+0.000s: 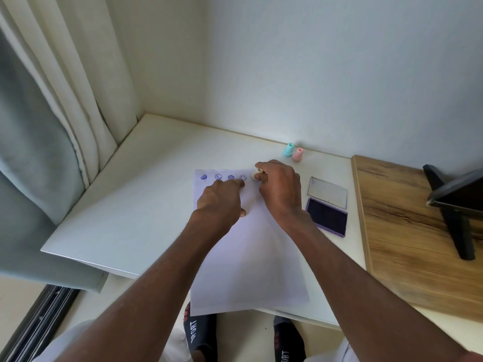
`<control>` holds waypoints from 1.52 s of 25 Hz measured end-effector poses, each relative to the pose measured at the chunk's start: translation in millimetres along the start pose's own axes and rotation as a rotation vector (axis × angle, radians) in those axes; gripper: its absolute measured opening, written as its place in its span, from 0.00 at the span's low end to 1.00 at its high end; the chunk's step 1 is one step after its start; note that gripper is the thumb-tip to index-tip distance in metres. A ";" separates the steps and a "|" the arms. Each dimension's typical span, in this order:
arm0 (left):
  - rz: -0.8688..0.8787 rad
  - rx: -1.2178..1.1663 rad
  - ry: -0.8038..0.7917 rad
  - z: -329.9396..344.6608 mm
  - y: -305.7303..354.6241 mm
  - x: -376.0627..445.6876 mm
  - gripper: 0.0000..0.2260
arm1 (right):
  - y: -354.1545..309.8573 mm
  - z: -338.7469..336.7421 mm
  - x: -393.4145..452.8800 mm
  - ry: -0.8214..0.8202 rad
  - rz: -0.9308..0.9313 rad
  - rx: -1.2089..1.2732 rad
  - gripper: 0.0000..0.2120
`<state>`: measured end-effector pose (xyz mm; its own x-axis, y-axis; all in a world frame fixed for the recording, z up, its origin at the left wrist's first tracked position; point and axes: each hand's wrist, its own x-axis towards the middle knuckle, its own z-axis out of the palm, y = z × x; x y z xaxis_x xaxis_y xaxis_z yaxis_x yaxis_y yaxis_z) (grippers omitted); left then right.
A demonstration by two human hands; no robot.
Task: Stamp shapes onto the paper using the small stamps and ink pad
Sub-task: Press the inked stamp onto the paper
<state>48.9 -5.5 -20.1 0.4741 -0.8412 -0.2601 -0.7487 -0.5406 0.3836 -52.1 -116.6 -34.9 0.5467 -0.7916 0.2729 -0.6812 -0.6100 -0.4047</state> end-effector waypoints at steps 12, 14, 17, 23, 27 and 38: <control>-0.028 -0.074 -0.057 -9.9 5.5 -4.9 0.32 | -9.9 -11.5 14.5 -0.289 -0.351 -0.572 0.10; -0.033 -0.068 -0.058 -11.0 5.6 -4.0 0.32 | -10.2 -13.4 18.0 -0.312 -0.366 -0.574 0.10; -0.047 -0.067 -0.048 -10.3 7.9 -6.0 0.33 | -12.2 -15.8 20.6 -0.347 -0.394 -0.585 0.09; -0.124 -0.027 -0.017 -10.1 11.5 -11.9 0.31 | -15.9 -17.2 21.0 -0.346 -0.374 -0.597 0.10; -0.126 -0.020 -0.040 -14.5 13.5 -11.4 0.33 | -12.8 -17.6 16.3 -0.345 -0.382 -0.577 0.10; 0.028 -0.025 -0.150 -37.7 12.2 -4.6 0.31 | 5.0 -49.3 11.4 -0.011 0.519 0.662 0.05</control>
<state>55.1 -8.7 19.2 0.3768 -0.8458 -0.3777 -0.7483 -0.5183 0.4140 -73.4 -130.3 9.3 0.2500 -0.9634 -0.0967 -0.4230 -0.0188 -0.9059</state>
